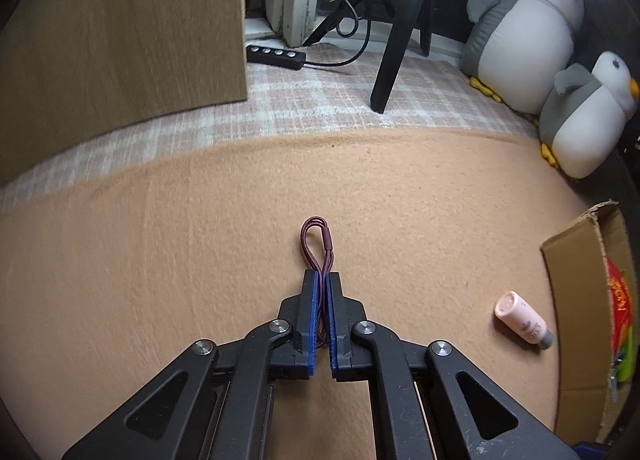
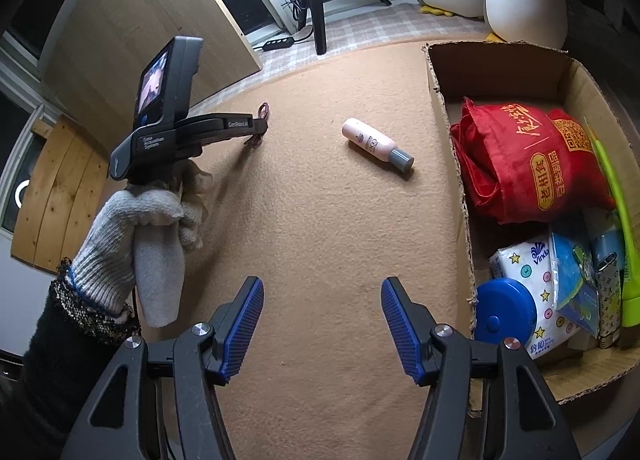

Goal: Organize objects
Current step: 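Carry the rubber band with the left tool onto the red bag and release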

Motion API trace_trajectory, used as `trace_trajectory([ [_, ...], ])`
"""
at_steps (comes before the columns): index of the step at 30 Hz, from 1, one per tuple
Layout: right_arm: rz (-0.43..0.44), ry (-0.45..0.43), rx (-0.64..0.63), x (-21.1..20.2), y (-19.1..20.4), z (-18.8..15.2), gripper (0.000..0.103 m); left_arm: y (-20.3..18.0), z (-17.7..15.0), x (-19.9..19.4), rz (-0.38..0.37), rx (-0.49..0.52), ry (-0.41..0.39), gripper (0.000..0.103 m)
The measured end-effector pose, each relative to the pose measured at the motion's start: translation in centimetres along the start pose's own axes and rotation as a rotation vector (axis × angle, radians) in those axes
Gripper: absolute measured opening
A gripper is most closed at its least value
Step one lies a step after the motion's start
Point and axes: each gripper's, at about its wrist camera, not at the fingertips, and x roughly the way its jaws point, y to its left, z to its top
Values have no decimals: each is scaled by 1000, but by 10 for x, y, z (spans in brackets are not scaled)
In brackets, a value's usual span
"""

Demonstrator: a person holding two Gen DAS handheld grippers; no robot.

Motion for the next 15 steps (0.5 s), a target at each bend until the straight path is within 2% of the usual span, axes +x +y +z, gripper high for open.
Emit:
trace_trajectory([
  [9, -2, -15, -11, -6, 3, 2, 57, -4, -39, -29, -60, 4, 1, 4],
  [15, -4, -30, -13, -21, 4, 3, 57, -21, -47, -62, -100, 35, -32, 4],
])
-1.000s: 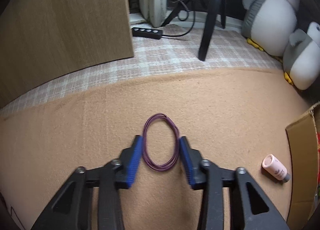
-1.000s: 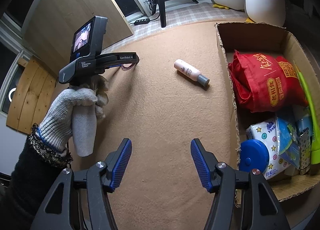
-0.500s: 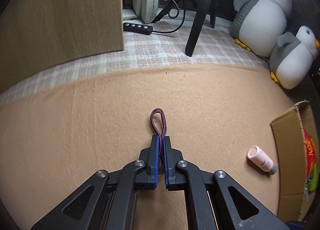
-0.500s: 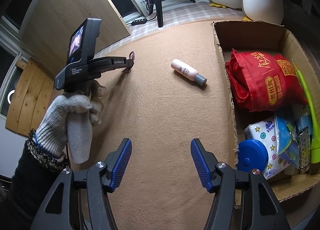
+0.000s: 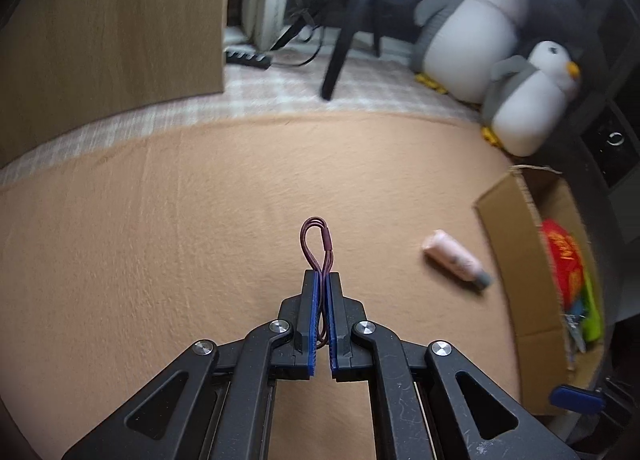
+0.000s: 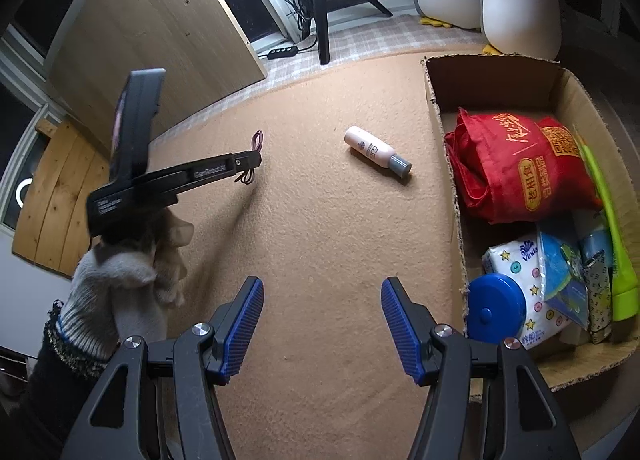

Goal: Organize objects
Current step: 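Carry the rubber band with the left tool onto the red bag and release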

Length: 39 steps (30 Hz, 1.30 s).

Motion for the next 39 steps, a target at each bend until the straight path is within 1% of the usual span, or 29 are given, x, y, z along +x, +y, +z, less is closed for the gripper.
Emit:
trace_trajectory([
  [4, 3, -16, 6, -11, -1, -3, 57, -28, 5, -20, -42, 40, -31, 4],
  [9, -11, -42, 13, -25, -8, -13, 57, -72, 15, -28, -108, 97, -46, 4],
  [12, -29, -54, 19, -32, -15, -18, 57, -104, 21, -24, -148, 127, -42, 4],
  [18, -54, -70, 43, -46, -33, -26, 57, -164, 28, -11, -205, 181, -23, 4],
  [21, -62, -73, 60, -51, -45, -30, 57, -188, 30, -1, -221, 196, -6, 4],
  [26, -72, -77, 83, -55, -59, -32, 57, -214, 28, 16, -218, 209, 18, 4],
  [30, -79, -81, 98, -59, -70, -32, 57, -221, 29, 23, -228, 214, 35, 5],
  [32, -80, -80, 105, -58, -73, -32, 57, -222, 28, 25, -233, 213, 50, 21],
  [33, -79, -79, 107, -59, -75, -34, 57, -222, 28, 25, -236, 211, 52, 39],
  [34, -76, -78, 109, -59, -76, -34, 57, -222, 28, 25, -240, 209, 51, 54],
  [36, -71, -75, 111, -58, -77, -34, 57, -220, 29, 22, -232, 201, 36, 62],
  [39, -65, -69, 107, -55, -75, -33, 57, -214, 30, 17, -231, 193, 25, 62],
])
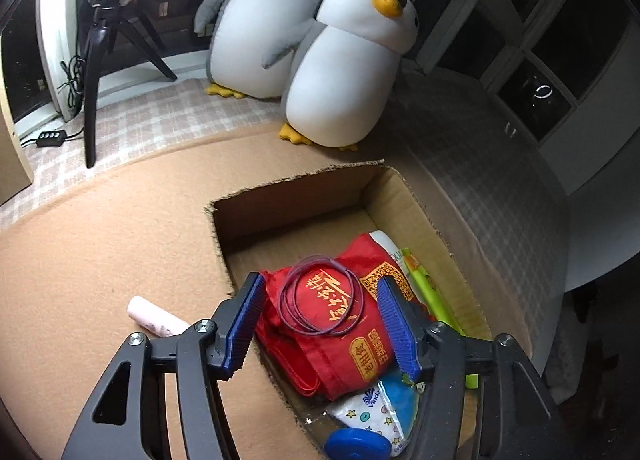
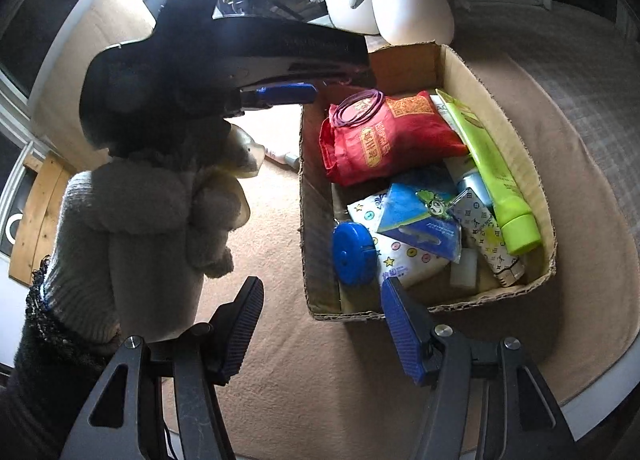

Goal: Organize objects
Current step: 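Carry the rubber band with the left tool onto the red bag and release, then move the left tool to the pink-white lotion bottle and close on it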

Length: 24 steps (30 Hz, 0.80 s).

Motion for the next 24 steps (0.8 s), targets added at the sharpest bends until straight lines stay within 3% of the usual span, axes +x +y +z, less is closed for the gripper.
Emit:
trace_trajectory([
  [14, 14, -4, -8, 0, 9, -2, 57, 28, -3, -28, 19, -38, -31, 62],
  [24, 30, -3, -18, 2, 20, -4, 57, 99, -20, -40, 139, -169, -21, 61],
])
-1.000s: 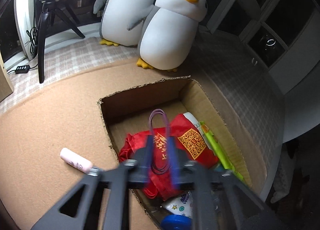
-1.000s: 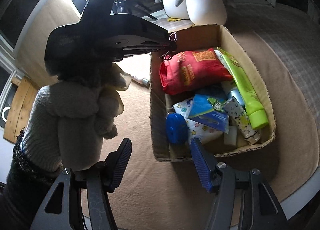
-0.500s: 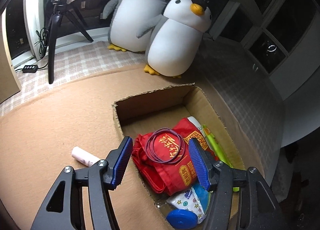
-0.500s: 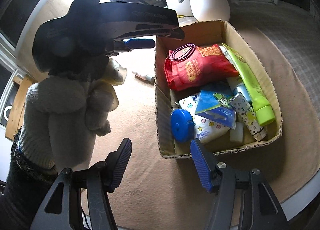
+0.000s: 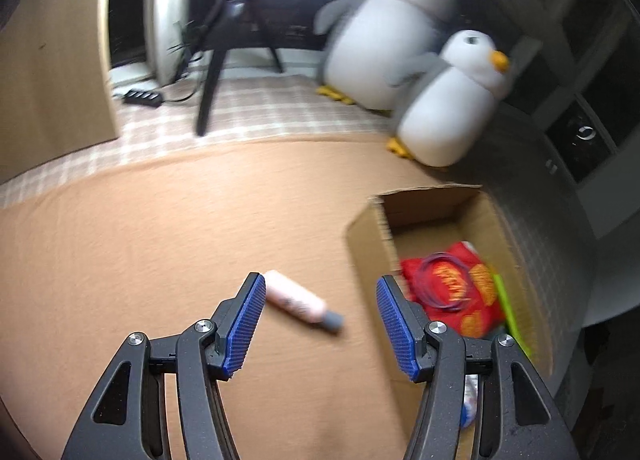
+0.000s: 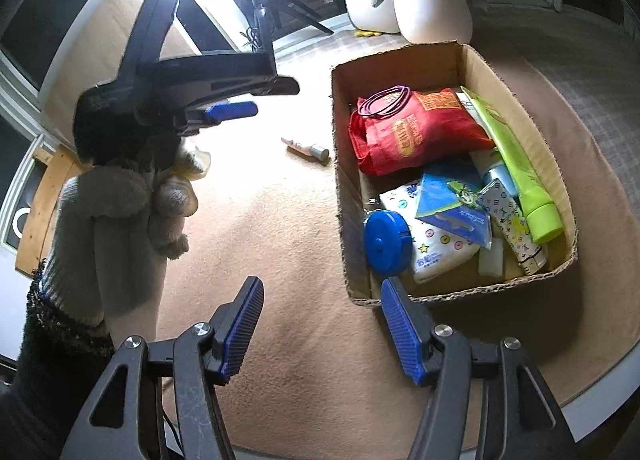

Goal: Organize objects
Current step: 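Move the left tool to the pink-white lotion bottle and close on it, then lift the lotion bottle with the left tool toward the box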

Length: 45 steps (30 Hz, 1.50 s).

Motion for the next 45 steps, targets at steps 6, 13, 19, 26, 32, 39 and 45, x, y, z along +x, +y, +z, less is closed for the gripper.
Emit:
trace_trajectory([
  [6, 3, 2, -14, 0, 5, -3, 57, 20, -6, 22, 29, -62, 49, 61],
  [13, -6, 0, -3, -4, -4, -6, 57, 17, -6, 52, 63, -96, 83, 55],
  [19, -17, -5, 14, -11, -13, -10, 57, 16, -6, 71, 117, -101, 102, 45],
  [26, -23, -8, 33, -14, -21, -11, 57, 16, -10, 72, 124, -83, 97, 42],
  [32, -19, -3, 29, -9, -19, -9, 57, 17, -19, 64, 130, -89, 91, 46],
  [39, -9, 4, 13, -7, -11, -10, 57, 12, -35, 57, 121, -50, 73, 45],
  [45, -9, 6, 13, -6, -8, -10, 57, 18, -43, 52, 105, -60, 56, 25],
])
